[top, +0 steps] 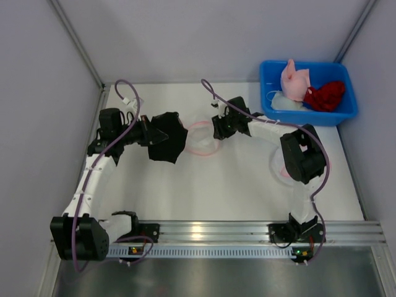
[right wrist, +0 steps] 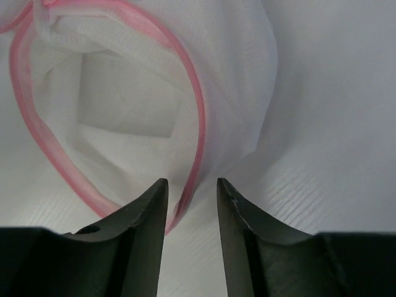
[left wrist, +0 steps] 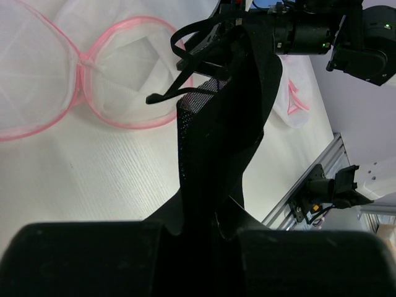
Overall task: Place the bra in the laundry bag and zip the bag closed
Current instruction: Move the laundry bag to the center of the board, then place the bra in the laundry bag.
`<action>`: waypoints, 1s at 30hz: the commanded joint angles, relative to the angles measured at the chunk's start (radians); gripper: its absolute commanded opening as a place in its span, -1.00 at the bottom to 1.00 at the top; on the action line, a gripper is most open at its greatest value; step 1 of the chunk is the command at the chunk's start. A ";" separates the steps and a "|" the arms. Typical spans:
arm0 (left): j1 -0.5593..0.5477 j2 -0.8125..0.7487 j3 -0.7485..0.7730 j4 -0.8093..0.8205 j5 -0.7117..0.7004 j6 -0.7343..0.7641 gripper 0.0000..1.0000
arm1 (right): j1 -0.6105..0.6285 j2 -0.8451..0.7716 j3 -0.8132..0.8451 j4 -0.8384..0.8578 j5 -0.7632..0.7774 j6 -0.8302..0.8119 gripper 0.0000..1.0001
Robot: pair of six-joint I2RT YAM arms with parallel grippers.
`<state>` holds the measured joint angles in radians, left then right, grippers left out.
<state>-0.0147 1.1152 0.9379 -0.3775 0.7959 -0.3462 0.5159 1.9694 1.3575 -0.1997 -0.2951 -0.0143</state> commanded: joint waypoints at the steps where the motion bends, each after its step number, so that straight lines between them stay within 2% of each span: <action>1: 0.005 -0.003 -0.002 0.015 0.020 0.004 -1.00 | 0.016 0.016 0.055 0.016 0.010 -0.004 -0.53; 3: 0.004 -0.002 -0.008 0.014 0.029 0.007 -1.00 | 0.016 0.006 0.057 0.016 0.005 -0.004 -1.00; 5: 0.005 -0.002 -0.019 0.000 0.040 0.021 -1.00 | 0.016 -0.021 0.040 0.026 -0.019 -0.001 -1.00; 11: -0.008 0.009 -0.108 -0.020 0.132 -0.016 -1.00 | 0.056 -0.268 -0.089 0.072 -0.064 -0.064 -1.00; 14: -0.071 0.032 -0.152 -0.020 0.128 -0.040 -1.00 | 0.085 -0.337 -0.138 0.059 -0.087 -0.107 -1.00; 15: -0.123 0.041 -0.154 -0.021 0.117 -0.042 -1.00 | 0.093 -0.357 -0.153 0.060 -0.088 -0.128 -1.00; 20: -0.284 0.185 -0.104 -0.002 0.104 -0.082 -1.00 | 0.125 -0.391 -0.215 0.063 -0.130 -0.165 -1.00; 24: -0.297 0.325 -0.065 0.035 0.169 -0.131 -1.00 | 0.139 -0.411 -0.238 0.046 -0.165 -0.232 -1.00; 30: -0.298 0.478 0.007 0.034 0.261 -0.139 -1.00 | 0.145 -0.449 -0.294 -0.007 -0.138 -0.335 -1.00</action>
<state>-0.3130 1.5600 0.8845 -0.3885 0.9661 -0.4660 0.6456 1.5879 1.0813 -0.1989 -0.4217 -0.2600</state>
